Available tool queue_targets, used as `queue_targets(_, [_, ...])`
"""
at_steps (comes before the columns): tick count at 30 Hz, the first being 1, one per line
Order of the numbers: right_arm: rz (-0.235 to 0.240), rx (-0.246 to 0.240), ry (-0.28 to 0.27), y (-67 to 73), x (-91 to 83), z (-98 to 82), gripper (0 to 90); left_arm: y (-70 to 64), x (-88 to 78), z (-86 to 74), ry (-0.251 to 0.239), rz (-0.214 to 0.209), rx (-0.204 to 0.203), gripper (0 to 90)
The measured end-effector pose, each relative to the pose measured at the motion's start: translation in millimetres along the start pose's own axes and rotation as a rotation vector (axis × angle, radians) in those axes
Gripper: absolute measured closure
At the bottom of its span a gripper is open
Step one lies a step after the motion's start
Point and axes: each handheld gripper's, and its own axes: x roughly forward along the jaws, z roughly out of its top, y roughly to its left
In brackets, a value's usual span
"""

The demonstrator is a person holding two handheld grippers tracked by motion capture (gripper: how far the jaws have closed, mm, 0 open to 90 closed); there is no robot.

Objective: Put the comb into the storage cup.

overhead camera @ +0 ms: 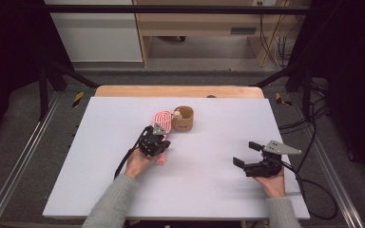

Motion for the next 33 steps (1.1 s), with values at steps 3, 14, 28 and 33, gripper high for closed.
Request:
queue_targets(3, [-0.001, 0.0, 0.0, 0.0, -0.1, 0.0, 0.2, -0.5, -1.6, 0.3, -0.02, -0.005, -0.013, 89.3])
queue_targets(14, [-0.002, 0.002, -0.002, 0.0, -0.2, 0.1, 0.2, 0.6, -27.3, 6.5, -0.161, 0.019, -0.082, 71.5])
queue_targets(28, [-0.001, 0.001, 0.0, -0.1, -0.1, 0.1, 0.2, 7.2, -30.8, 5.9, -0.151, 0.126, -0.212, 12.2])
queue_targets(33, [-0.001, 0.002, 0.0, -0.1, -0.2, 0.1, 0.2, 9.2, -23.3, 3.9, -0.129, 0.144, -0.233, 2.3])
